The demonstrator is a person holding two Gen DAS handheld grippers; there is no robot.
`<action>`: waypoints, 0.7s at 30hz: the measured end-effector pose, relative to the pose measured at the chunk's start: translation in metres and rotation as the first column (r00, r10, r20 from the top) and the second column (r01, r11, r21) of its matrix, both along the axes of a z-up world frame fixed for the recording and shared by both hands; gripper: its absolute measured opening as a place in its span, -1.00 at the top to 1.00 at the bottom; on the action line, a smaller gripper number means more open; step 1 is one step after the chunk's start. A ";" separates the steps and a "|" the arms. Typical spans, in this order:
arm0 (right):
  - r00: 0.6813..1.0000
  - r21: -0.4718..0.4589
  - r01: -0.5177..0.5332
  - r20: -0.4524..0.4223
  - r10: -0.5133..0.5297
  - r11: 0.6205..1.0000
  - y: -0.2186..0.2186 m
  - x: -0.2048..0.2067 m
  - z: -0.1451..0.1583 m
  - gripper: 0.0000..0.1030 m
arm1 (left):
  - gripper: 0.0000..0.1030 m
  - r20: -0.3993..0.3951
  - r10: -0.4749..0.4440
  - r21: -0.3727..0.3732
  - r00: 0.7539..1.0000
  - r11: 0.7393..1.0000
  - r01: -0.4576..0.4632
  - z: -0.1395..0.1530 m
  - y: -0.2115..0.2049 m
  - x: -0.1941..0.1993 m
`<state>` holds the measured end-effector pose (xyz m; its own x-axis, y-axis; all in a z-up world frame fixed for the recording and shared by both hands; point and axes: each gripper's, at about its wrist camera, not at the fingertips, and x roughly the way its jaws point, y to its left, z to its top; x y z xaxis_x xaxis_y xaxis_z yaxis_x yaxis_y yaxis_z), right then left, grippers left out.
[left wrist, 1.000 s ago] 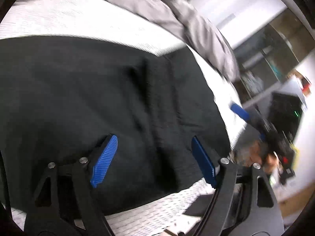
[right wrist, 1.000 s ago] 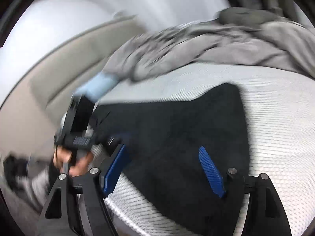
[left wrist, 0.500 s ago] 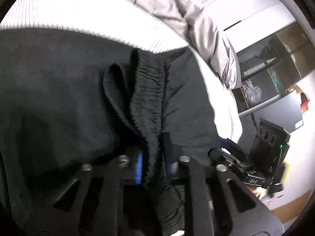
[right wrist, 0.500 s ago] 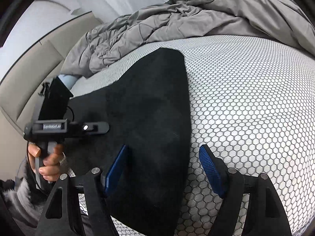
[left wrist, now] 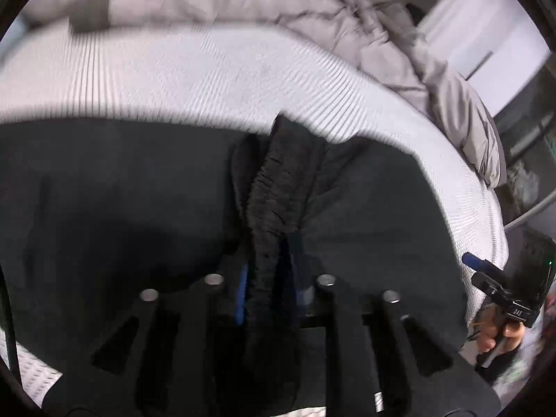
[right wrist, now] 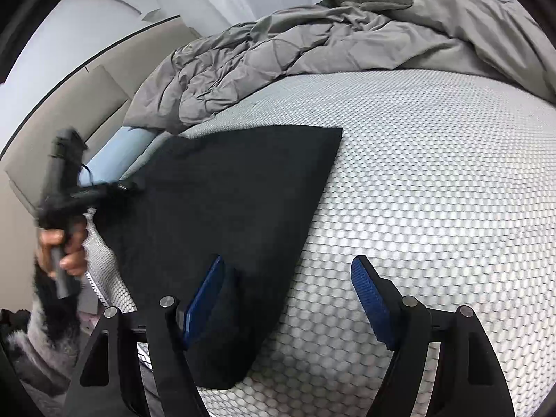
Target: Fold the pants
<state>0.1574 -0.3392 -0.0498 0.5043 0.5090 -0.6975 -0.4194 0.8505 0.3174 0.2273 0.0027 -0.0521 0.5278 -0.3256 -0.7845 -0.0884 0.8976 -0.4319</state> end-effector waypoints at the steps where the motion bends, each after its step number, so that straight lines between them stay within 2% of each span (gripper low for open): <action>1: 1.000 0.004 -0.004 -0.009 0.004 1.000 0.003 0.002 -0.001 -0.49 | 0.45 0.010 0.010 -0.031 1.000 0.999 -0.009 -0.002 0.003 -0.005; 2: 1.000 0.008 -0.006 -0.019 0.006 1.000 0.005 0.003 -0.003 -0.49 | 0.36 0.032 0.012 -0.046 0.999 0.999 -0.010 -0.001 0.005 -0.010; 4: 0.999 0.029 -0.014 -0.035 0.015 0.999 0.005 0.002 -0.003 -0.49 | -0.10 0.060 0.002 -0.019 0.998 1.000 -0.001 0.004 0.004 -0.022; 9: 0.992 0.103 -0.064 -0.105 0.075 0.993 0.007 -0.011 -0.009 -0.48 | -0.21 0.136 -0.004 0.069 0.991 0.998 -0.005 0.022 0.010 -0.057; 11: 0.986 0.123 -0.094 -0.125 0.110 0.988 0.015 -0.015 -0.014 -0.21 | -0.23 0.158 -0.013 0.082 0.987 0.997 0.000 0.033 0.004 -0.062; 13: 0.981 0.143 -0.093 -0.156 0.116 0.985 0.023 -0.017 -0.027 -0.04 | -0.25 0.174 -0.029 0.093 0.984 0.996 0.013 0.043 -0.003 -0.063; 15: 0.977 0.149 -0.060 -0.193 0.089 0.987 0.028 -0.014 -0.041 0.33 | -0.25 0.179 -0.033 0.103 0.983 0.995 0.015 0.047 -0.011 -0.061; 16: 0.977 0.154 -0.043 -0.201 0.074 0.987 0.029 -0.011 -0.044 0.59 | -0.25 0.182 -0.036 0.106 0.983 0.994 0.017 0.047 -0.015 -0.061; 17: 0.979 0.167 -0.034 -0.191 0.066 0.985 0.028 -0.010 -0.041 0.77 | -0.25 0.187 -0.045 0.109 0.981 0.994 0.025 0.049 -0.016 -0.064; 19: 0.989 0.199 -0.038 -0.130 0.065 0.979 0.023 -0.016 -0.021 0.82 | -0.26 0.179 -0.056 0.136 0.982 0.990 0.032 0.045 -0.021 -0.065; 21: 0.994 0.133 -0.027 -0.097 0.040 0.991 0.021 -0.022 -0.012 0.73 | -0.26 0.145 -0.059 0.158 0.988 0.987 0.035 0.036 -0.023 -0.063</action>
